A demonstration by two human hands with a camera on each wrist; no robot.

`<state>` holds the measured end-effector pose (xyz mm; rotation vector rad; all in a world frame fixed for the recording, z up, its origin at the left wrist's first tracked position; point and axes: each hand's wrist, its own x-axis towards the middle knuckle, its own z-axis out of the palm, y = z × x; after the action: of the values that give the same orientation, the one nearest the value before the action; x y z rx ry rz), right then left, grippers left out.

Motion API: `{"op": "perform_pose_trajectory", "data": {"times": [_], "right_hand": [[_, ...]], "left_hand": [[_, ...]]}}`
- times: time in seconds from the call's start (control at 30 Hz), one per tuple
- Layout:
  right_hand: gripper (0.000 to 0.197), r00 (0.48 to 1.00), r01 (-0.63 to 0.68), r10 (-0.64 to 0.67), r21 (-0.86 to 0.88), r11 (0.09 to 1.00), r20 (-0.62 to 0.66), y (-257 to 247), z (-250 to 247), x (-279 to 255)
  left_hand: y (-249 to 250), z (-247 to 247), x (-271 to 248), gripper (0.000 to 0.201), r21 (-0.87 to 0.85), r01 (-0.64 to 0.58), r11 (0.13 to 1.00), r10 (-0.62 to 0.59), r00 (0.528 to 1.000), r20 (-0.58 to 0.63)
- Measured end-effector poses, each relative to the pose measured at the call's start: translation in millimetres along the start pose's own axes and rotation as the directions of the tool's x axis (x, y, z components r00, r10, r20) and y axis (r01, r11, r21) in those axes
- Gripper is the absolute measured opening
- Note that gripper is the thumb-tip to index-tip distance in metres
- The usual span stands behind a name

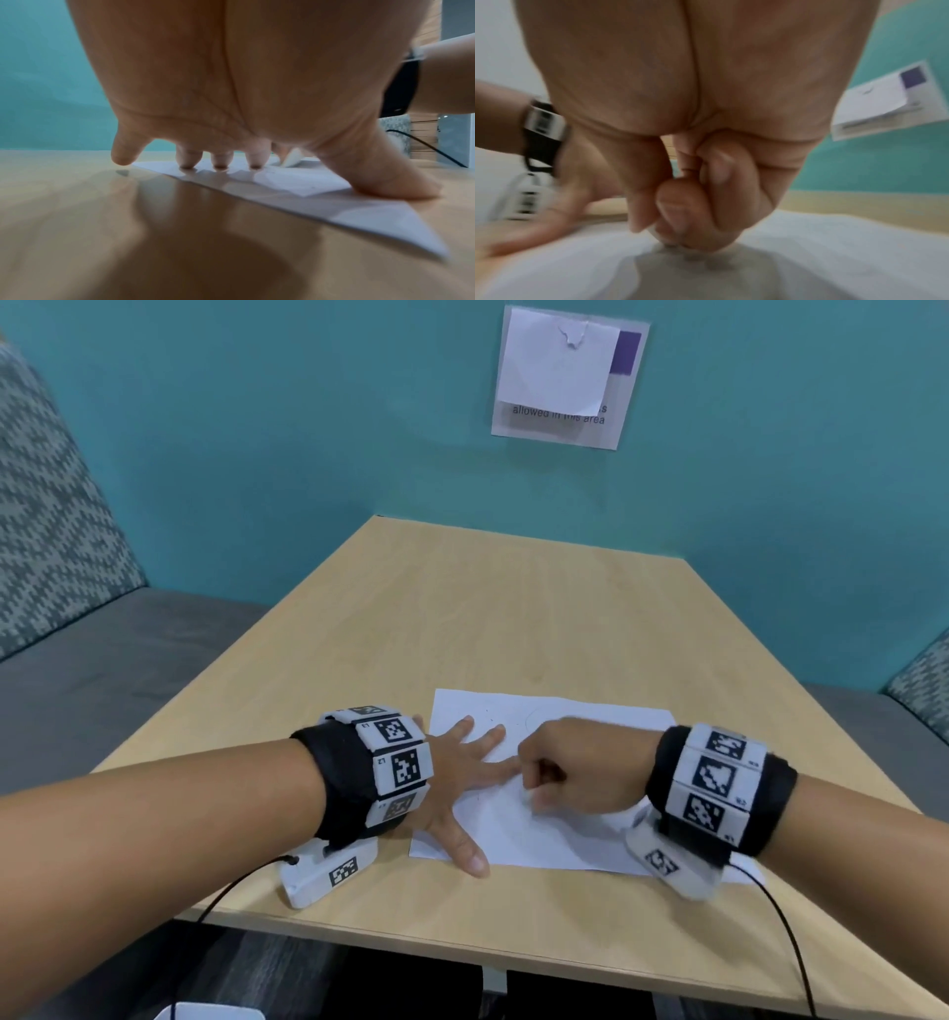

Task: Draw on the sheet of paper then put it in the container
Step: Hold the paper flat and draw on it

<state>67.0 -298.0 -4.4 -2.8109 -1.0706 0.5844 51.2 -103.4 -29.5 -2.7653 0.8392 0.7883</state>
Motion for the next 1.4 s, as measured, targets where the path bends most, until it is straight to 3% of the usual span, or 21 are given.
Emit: {"op": "perform_pose_trajectory", "data": {"times": [0.07, 0.23, 0.37, 0.5, 0.67, 0.8, 1.07, 1.23, 1.33, 1.4], "right_hand": [[0.006, 0.995, 0.074, -0.077, 0.046, 0.996, 0.064, -13.9, 9.3, -6.6], [0.013, 0.997, -0.070, 0.070, 0.020, 0.997, -0.033, 9.2, -8.0, -0.9], [0.012, 0.995, 0.074, -0.077, 0.057, 0.996, 0.064, -15.7, 10.7, -9.8], [0.014, 0.997, -0.069, 0.070, 0.043, 0.997, -0.022, 7.1, -6.8, -4.2], [0.018, 0.998, 0.024, -0.026, 0.044, 0.999, 0.051, -8.6, 4.2, -8.7], [0.017, 0.996, -0.083, 0.084, 0.042, 0.996, -0.009, 8.7, -6.0, -7.3], [0.014, 0.997, -0.080, 0.081, 0.058, 0.995, -0.005, 5.5, -2.0, -10.4], [0.003, 0.995, 0.066, -0.072, 0.085, 0.994, 0.068, -16.3, 10.0, -15.8], [0.012, 0.999, -0.035, 0.034, 0.053, 0.998, 0.005, 2.9, -3.6, -10.0], [0.011, 1.000, -0.029, 0.029, 0.039, 0.999, -0.001, 2.0, -1.5, -9.2]], "left_hand": [[0.6, -0.4, 0.2, 0.116, -0.006, -0.018, 1.000, 0.018, 1.000, -0.006], [-0.1, -0.8, -0.6, 0.118, 0.005, 0.008, 1.000, -0.008, 1.000, 0.024], [0.6, -0.1, -0.4, 0.117, 0.007, -0.012, 1.000, 0.012, 1.000, -0.005], [0.8, -0.5, -1.2, 0.117, 0.011, 0.008, 1.000, -0.008, 1.000, 0.024], [1.1, -2.3, -1.4, 0.117, 0.007, 0.003, 1.000, -0.003, 1.000, 0.026], [3.5, -3.8, -4.6, 0.114, 0.037, 0.031, 0.999, -0.032, 0.999, 0.028], [9.0, -11.3, 7.3, 0.098, 0.006, -0.064, 0.998, 0.064, 0.998, -0.001], [7.2, -7.0, 6.5, 0.092, -0.009, -0.083, 0.996, 0.083, 0.996, -0.038], [9.4, -8.1, 6.1, 0.095, 0.003, -0.062, 0.998, 0.062, 0.998, -0.021], [9.9, -7.4, 6.1, 0.095, 0.015, -0.059, 0.998, 0.059, 0.998, -0.035]]}}
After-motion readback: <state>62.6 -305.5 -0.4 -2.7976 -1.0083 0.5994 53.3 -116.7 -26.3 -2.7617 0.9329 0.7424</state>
